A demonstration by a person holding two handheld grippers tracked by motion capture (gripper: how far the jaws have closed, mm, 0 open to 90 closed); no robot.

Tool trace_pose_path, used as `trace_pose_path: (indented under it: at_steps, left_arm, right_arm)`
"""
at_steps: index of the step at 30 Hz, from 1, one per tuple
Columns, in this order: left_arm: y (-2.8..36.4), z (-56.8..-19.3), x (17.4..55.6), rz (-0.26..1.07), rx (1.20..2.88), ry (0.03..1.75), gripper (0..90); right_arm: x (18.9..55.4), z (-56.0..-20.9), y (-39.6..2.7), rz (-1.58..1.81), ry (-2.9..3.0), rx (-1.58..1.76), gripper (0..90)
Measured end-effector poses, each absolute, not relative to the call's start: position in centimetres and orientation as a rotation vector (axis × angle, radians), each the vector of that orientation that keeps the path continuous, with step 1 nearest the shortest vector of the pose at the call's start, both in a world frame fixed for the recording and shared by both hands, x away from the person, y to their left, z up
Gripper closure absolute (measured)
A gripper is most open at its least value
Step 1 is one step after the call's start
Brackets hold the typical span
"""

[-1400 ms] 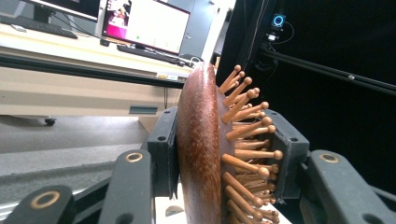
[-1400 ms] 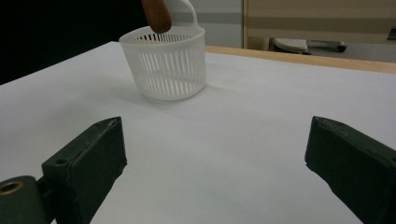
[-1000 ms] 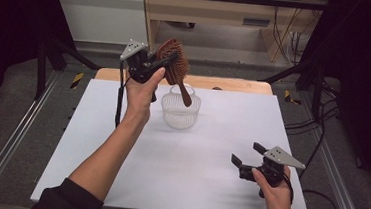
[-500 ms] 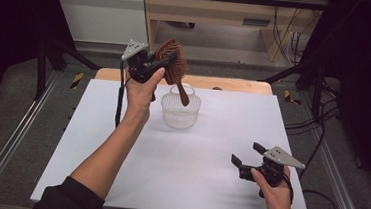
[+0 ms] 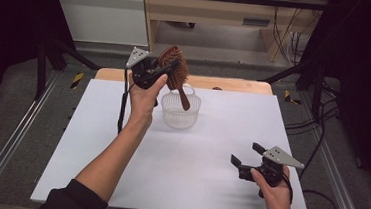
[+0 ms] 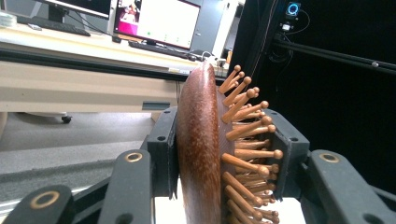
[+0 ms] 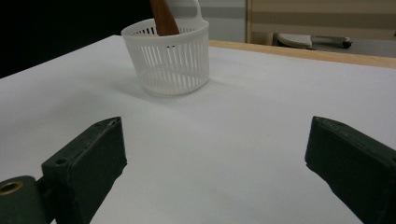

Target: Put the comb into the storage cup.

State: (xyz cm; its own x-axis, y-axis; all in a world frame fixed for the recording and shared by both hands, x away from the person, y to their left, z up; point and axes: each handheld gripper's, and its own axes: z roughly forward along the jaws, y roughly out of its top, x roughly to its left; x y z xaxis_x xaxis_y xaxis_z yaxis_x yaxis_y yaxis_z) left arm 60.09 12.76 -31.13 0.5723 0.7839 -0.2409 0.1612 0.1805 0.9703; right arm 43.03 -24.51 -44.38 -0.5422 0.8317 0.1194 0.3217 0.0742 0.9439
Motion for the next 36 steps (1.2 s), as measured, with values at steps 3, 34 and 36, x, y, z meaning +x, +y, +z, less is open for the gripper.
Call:
trace_pose_path:
  at_steps: [3, 34, 36]
  left_arm:
    - [12.5, -31.7, 59.8, 0.535, 1.348, 0.896, 52.8]
    - [11.9, -35.4, 59.2, 0.540, 1.345, 0.912, 52.5]
    - [11.9, -35.6, 59.1, 0.543, 1.348, 0.912, 52.5]
  right_arm:
    - [43.0, -44.4, -24.5, 1.476, 1.902, 1.141, 5.7]
    - [43.1, -44.5, -24.2, 1.460, 1.926, 1.130, 5.7]
    - [43.1, -44.5, -24.2, 1.460, 1.926, 1.129, 5.8]
